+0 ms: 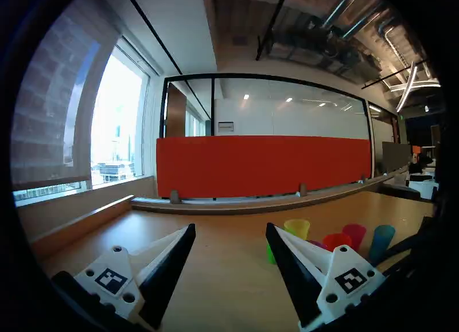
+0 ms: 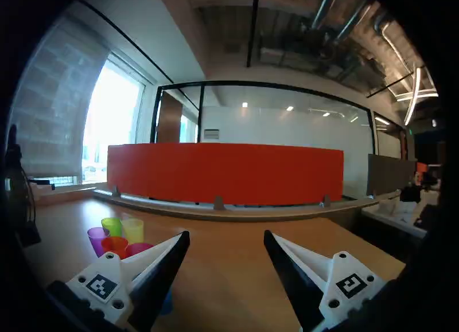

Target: Pour water

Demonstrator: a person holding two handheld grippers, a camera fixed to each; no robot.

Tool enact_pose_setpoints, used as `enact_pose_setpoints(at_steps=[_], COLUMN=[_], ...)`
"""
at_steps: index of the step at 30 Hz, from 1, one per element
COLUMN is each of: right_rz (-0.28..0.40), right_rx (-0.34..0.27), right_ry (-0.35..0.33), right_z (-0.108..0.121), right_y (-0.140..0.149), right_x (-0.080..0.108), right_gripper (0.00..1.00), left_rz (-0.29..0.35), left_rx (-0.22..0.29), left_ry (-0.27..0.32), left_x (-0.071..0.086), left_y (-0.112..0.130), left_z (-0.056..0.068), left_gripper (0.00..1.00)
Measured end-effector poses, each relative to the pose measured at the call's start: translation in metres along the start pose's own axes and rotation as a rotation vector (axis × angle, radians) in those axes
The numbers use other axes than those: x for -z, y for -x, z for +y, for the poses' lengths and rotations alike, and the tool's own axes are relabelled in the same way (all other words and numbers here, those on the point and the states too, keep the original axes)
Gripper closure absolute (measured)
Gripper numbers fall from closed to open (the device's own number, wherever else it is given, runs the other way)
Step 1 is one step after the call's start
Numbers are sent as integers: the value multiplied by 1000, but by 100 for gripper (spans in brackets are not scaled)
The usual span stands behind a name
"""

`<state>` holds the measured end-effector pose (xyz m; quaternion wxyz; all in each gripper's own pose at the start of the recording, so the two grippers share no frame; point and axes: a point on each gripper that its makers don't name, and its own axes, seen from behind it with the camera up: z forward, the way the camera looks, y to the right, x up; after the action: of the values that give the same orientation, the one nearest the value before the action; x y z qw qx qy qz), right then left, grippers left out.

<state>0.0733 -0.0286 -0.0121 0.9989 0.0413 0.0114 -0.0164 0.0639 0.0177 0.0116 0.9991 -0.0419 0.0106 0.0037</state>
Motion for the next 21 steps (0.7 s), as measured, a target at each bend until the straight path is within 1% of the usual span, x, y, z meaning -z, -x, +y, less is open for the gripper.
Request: enact_pose_setpoints(at_steps=[9,12,18,21], right_rz=[-3,-19,-63,-102], right_rx=[29,38,71,96], right_ry=[-37,-60,-140,-205], right_z=[-9,-15,-33,-47], right_y=[-6,-4,4,12], right_x=[1,0,0,2], right_gripper=[0,0,0,0], left_rz=[-13,-20,-46,-62], left_rx=[-11,-11,-22,-33], left_ry=[19,38,82,106], left_x=[-2,-3,-4,-5], left_y=[-1,-2,-1,1], left_z=[3,6,10,12], left_gripper=[9,9,9,9])
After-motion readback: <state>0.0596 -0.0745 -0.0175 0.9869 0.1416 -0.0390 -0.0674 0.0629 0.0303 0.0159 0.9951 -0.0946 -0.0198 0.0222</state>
